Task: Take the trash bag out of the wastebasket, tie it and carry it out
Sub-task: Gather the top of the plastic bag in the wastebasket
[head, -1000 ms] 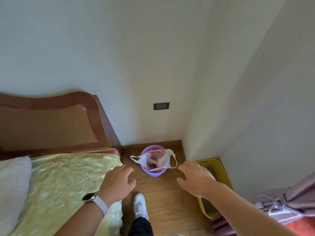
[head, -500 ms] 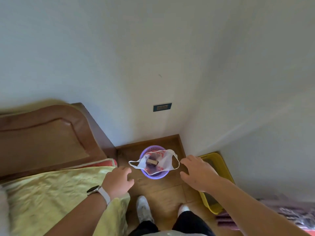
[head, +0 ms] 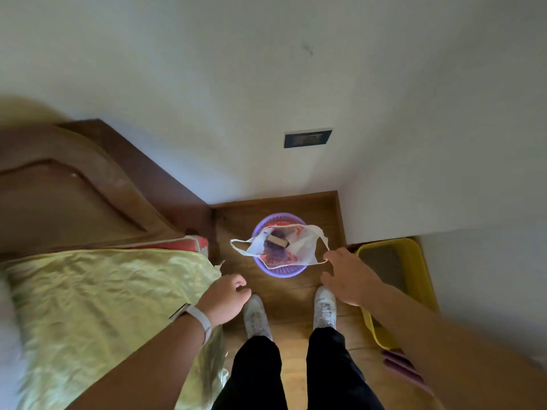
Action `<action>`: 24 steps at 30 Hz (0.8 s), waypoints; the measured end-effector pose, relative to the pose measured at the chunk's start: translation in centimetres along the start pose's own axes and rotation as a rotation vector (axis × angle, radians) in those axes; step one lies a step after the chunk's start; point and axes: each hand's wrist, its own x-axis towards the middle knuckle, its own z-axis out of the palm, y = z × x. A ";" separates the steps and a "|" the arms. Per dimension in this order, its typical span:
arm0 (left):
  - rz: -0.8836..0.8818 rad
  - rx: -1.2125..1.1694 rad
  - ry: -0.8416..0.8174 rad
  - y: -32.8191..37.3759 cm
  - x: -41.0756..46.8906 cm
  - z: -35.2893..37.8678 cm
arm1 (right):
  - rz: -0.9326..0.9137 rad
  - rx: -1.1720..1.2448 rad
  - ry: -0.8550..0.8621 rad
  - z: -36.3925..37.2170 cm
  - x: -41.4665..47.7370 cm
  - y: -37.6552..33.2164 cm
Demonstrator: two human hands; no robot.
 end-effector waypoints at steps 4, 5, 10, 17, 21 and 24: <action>-0.096 -0.112 0.014 -0.5 6.5 2.9 | 0.047 0.127 -0.045 3.2 6.4 2.6; -0.118 -0.133 0.022 -0.6 8.2 3.7 | 0.069 0.160 -0.054 4.1 7.8 3.1; -0.184 -0.187 0.060 -1.5 15.9 6.7 | 0.132 0.359 -0.052 8.3 13.8 5.9; -0.229 -0.237 0.050 -4.0 23.2 11.4 | 0.219 0.430 -0.119 14.4 22.7 11.1; -0.384 -0.398 0.154 -6.2 27.3 13.4 | 0.273 0.273 0.030 16.2 27.1 13.9; -0.518 -0.582 0.247 -7.8 30.1 14.2 | 0.232 0.195 0.168 17.7 29.5 15.4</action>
